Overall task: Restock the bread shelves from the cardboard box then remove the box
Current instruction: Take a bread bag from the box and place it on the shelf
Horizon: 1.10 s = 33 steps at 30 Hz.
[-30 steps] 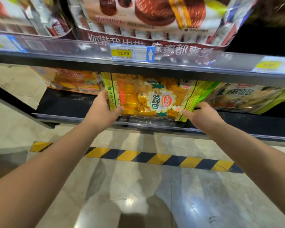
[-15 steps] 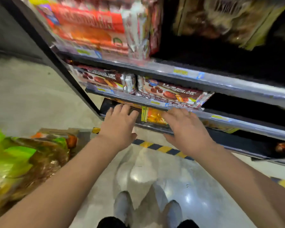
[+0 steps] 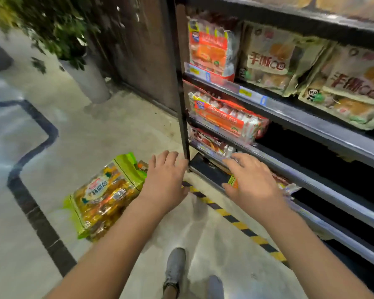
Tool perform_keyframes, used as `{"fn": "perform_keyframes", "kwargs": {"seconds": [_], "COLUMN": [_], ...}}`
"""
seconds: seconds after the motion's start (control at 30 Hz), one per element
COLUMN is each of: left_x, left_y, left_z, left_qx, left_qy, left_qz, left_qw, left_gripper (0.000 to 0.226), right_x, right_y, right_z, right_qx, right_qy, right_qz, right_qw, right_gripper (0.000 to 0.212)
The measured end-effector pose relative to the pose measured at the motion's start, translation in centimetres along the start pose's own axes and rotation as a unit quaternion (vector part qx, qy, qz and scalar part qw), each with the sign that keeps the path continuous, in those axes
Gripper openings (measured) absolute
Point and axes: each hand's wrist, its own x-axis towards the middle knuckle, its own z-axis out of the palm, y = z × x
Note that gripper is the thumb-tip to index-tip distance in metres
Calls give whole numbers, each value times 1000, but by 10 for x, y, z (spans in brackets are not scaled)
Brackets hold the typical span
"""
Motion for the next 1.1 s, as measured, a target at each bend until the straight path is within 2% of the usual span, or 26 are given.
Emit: {"fn": "perform_keyframes", "kwargs": {"seconds": [0.17, 0.23, 0.57, 0.83, 1.1], "left_x": [-48, -72, -147, -166, -148], "left_y": [-41, -61, -180, -264, -312], "left_z": [-2, -3, 20, 51, 71], "left_qx": [-31, -46, -75, -98, -105], "left_qy": [7, -3, -38, -51, -89], "left_qz": [-98, -139, -287, -324, -321], "left_qw": [995, 989, 954, 939, 937], "left_gripper": [67, 72, 76, 75, 73], "right_x": [14, 19, 62, 116, 160], "right_y": [-49, -72, -192, -275, -302], "right_z": [-6, -4, 25, 76, 108], "right_qx": [27, 31, 45, 6, -23], "right_qy": [-14, -24, -103, -144, -170], "right_qz": [-113, -147, -258, -289, -300], "right_qw": [993, 988, 960, 946, 938], "right_gripper": [63, 64, 66, 64, 63]}}
